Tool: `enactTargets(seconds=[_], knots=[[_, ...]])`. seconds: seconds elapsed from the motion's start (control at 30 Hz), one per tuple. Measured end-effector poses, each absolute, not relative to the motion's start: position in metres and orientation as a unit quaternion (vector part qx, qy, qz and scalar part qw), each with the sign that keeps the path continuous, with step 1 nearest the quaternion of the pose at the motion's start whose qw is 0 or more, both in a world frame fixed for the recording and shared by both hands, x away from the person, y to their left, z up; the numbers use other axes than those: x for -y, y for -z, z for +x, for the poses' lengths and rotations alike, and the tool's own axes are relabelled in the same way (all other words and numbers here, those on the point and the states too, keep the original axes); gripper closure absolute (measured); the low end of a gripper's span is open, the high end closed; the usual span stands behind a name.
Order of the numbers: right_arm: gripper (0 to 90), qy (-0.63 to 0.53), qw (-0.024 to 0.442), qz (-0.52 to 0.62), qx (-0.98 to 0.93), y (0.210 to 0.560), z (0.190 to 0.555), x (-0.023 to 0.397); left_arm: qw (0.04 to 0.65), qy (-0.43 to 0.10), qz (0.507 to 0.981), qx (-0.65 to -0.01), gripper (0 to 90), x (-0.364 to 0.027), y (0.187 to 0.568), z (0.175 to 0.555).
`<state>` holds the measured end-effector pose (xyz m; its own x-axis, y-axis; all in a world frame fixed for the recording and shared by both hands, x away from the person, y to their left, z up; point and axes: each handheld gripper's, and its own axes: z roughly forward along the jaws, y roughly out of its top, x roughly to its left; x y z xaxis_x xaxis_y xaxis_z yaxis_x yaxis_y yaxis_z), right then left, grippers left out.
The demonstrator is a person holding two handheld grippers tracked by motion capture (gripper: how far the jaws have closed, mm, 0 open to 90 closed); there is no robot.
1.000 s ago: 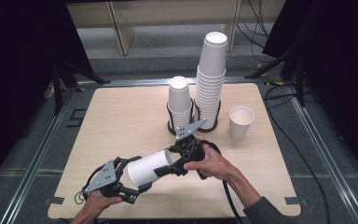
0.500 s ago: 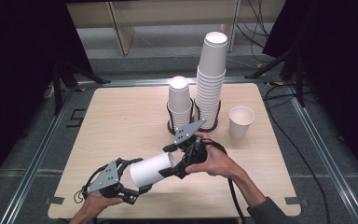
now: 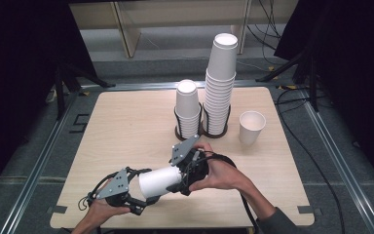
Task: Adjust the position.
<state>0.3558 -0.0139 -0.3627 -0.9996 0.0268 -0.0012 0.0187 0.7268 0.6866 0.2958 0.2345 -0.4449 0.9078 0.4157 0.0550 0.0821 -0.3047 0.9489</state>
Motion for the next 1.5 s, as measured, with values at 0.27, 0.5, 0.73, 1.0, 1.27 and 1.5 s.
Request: enactTargets(seconds=[0.27, 0.5, 0.73, 1.0, 1.27, 1.5], knots=[[17.6, -0.333, 0.013, -0.016, -0.943, 0.371, 0.353, 0.001, 0.563, -0.14, 0.801, -0.147, 14.0, -0.233, 0.445, 0.296], [17.7, -0.313, 0.014, -0.023, -0.949, 0.376, 0.349, -0.006, 0.559, -0.136, 0.805, -0.146, 14.0, -0.232, 0.445, 0.295], [17.9, -0.299, 0.012, -0.031, -0.954, 0.381, 0.347, -0.012, 0.555, -0.135, 0.809, -0.14, 13.9, -0.232, 0.445, 0.294], [19.3, -0.299, 0.007, -0.033, -0.954, 0.383, 0.347, -0.01, 0.562, -0.122, 0.807, -0.137, 13.5, -0.231, 0.446, 0.295], [22.0, -0.296, 0.0, -0.042, -0.954, 0.387, 0.345, -0.006, 0.573, -0.118, 0.799, -0.139, 9.5, -0.232, 0.446, 0.294], [23.4, -0.322, -0.001, -0.039, -0.946, 0.386, 0.35, -0.001, 0.613, -0.125, 0.765, -0.152, 6.8, -0.235, 0.445, 0.295]])
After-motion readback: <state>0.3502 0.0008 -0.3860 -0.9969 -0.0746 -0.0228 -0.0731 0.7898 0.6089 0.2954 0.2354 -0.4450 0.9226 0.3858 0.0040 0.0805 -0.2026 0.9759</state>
